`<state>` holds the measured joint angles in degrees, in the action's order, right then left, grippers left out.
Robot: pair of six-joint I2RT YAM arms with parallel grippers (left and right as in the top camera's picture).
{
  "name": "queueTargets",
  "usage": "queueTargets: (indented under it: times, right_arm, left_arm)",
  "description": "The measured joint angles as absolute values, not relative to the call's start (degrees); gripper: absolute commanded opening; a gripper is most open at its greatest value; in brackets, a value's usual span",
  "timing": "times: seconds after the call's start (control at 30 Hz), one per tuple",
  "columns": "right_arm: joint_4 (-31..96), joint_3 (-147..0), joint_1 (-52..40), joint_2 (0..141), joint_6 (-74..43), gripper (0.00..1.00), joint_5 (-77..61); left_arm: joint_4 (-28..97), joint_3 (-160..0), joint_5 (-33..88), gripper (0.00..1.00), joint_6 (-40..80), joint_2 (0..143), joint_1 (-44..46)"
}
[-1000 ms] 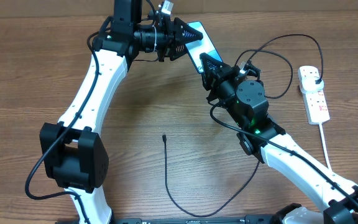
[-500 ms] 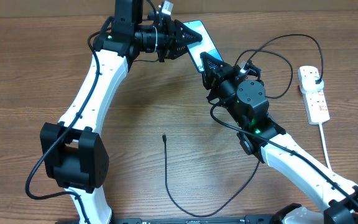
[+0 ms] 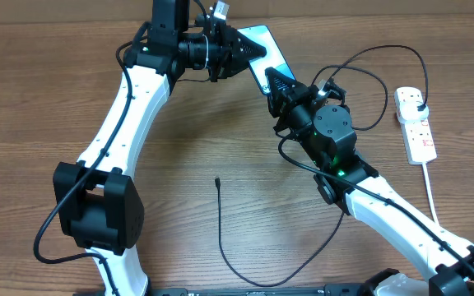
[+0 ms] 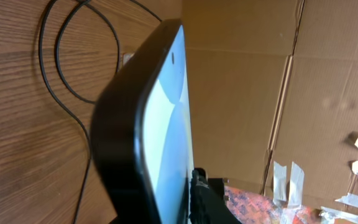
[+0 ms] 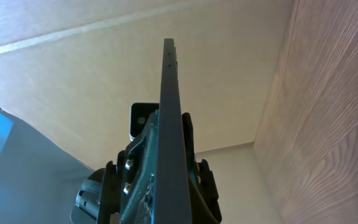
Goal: Plug charger to phone and switch on socket
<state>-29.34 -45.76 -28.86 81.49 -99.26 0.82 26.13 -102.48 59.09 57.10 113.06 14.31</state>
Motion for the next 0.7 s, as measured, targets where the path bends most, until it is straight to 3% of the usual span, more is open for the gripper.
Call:
queueTargets:
  times: [0.3,0.53,0.7]
  right_arm:
    - [-29.3,-45.8,-28.9,81.5,-101.4,0.04,1.0]
    - [-29.3,-45.8,-28.9,81.5,-102.1,0.04,1.0]
    - [-29.2,-45.8,-28.9,81.5,-102.1,0.12,0.9]
  left_arm:
    - [26.1,-102.5,58.9,0.05,58.9,113.1,14.4]
    - [26.1,-102.5,58.9,0.05,59.9,113.1,14.4]
    - [26.1,-102.5,58.9,0.04,60.1,113.1,14.4]
